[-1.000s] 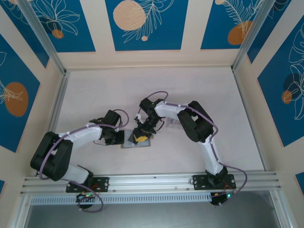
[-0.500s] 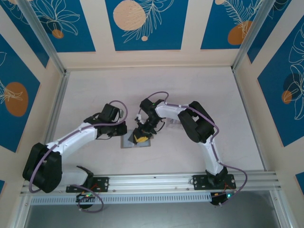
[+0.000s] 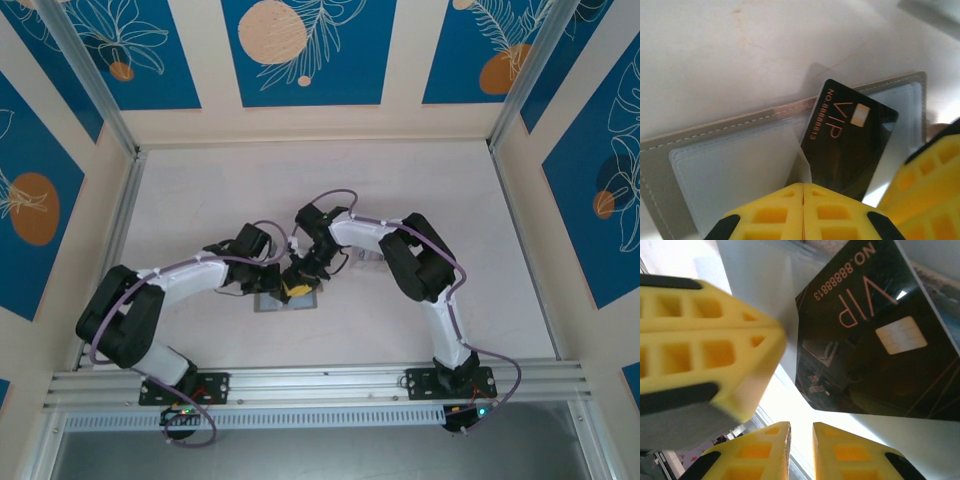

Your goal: Put the credit cards into the card holder

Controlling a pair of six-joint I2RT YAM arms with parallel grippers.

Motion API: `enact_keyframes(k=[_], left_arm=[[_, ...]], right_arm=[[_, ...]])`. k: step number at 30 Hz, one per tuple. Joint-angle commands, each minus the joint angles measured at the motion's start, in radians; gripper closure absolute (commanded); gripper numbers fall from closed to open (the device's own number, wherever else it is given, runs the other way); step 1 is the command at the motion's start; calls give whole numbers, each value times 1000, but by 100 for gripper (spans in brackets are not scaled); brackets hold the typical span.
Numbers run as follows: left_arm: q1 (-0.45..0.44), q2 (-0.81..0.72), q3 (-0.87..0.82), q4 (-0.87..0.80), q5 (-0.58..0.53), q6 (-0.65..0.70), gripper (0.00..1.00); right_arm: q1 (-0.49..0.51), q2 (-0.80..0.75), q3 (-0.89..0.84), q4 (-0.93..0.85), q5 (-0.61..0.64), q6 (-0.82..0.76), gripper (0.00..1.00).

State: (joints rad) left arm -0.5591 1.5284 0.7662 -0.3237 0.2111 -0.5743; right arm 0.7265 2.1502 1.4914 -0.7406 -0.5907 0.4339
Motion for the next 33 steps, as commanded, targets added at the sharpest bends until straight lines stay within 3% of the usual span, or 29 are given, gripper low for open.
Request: enact_keyframes(k=[1,5,12,17,23,33], left_arm=[[-5,25,-52,16,-42,-23,94],[-5,61,-115,57,-53,-32,94],[-5,71,-163,105,-40,-59,94],[-3,-27,-157,98,6,-65,94],[-3,-139,-127,0,-36,-46,93],[-3,-80,-110,9,-42,-26,93]], right_arm=[[-11,-56,-3,-16,-13,-8,80],[-36,-116,-52,15,25,22,78],[-41,-124,-122,115,91,130,67],[-39,-112,-160,171,113,178,68],[-39,-100,-164,162,140,184,68],[-38,-99,-162,150,141,172,68]])
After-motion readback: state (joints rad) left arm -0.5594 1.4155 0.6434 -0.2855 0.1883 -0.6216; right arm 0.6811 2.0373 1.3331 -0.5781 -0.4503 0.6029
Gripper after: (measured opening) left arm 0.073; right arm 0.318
